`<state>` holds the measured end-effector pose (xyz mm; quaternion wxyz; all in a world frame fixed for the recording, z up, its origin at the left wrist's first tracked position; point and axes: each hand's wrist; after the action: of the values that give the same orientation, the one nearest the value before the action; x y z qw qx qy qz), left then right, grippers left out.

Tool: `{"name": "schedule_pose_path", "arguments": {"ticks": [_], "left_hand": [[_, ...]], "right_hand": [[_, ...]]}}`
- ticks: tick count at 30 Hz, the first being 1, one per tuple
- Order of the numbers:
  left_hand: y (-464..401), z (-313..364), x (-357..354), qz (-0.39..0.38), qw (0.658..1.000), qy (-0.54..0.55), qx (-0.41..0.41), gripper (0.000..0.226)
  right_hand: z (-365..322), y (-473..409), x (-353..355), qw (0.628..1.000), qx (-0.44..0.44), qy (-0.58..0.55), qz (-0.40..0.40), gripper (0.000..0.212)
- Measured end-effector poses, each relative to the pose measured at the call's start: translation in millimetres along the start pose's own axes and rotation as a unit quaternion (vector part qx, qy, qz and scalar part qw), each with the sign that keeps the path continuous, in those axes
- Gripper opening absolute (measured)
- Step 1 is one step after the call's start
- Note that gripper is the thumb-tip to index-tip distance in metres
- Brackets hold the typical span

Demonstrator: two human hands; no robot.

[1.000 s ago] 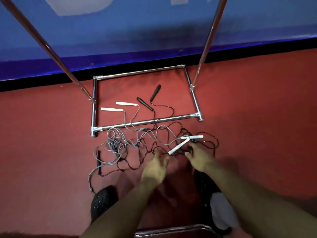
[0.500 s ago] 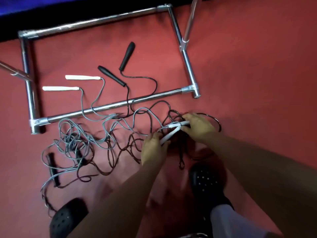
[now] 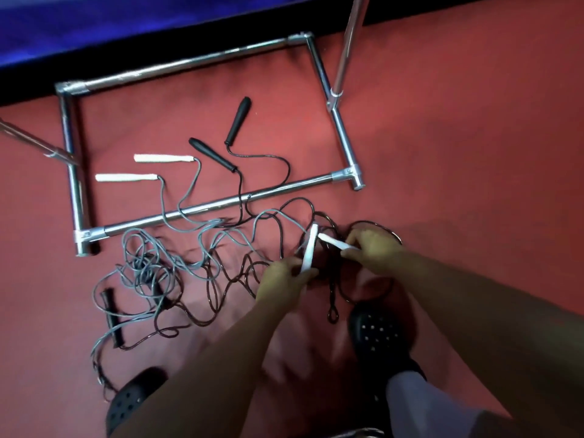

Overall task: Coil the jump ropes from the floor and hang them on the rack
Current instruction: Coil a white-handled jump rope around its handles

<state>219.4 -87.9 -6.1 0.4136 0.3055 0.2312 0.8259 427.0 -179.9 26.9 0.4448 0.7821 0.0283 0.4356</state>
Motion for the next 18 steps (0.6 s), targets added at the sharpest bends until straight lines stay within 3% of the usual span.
{"name": "schedule_pose_path", "arguments": {"ticks": [2,7,13,18], "left_hand": [[19,23,12,0.003,0.995,0.101,0.017,0.01],[84,98,52,0.013,0.952,0.305,0.028,0.012],[176,169,122,0.053,0.936,0.344,-0.05,0.02],[266,219,162,0.032,0.923,0.353,-0.149,0.024]], "right_hand": [[-13,22,11,1.0,-0.007,-0.026,-0.011,0.018],[-65,95,43,0.96,-0.021,-0.279,0.012,0.021],[-134,185,115,0.916,0.05,-0.387,0.088,0.038],[-203,258,156,0.877,0.161,-0.447,0.066,0.07]]}}
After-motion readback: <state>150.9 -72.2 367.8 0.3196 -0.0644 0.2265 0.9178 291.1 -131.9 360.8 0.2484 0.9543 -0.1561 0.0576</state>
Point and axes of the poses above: each hand's wrist, its own y-axis away from the middle knuckle, its own x-axis out of the back of the hand, z = x × y, and after that the axes turned 7 degrees about y, right-handed
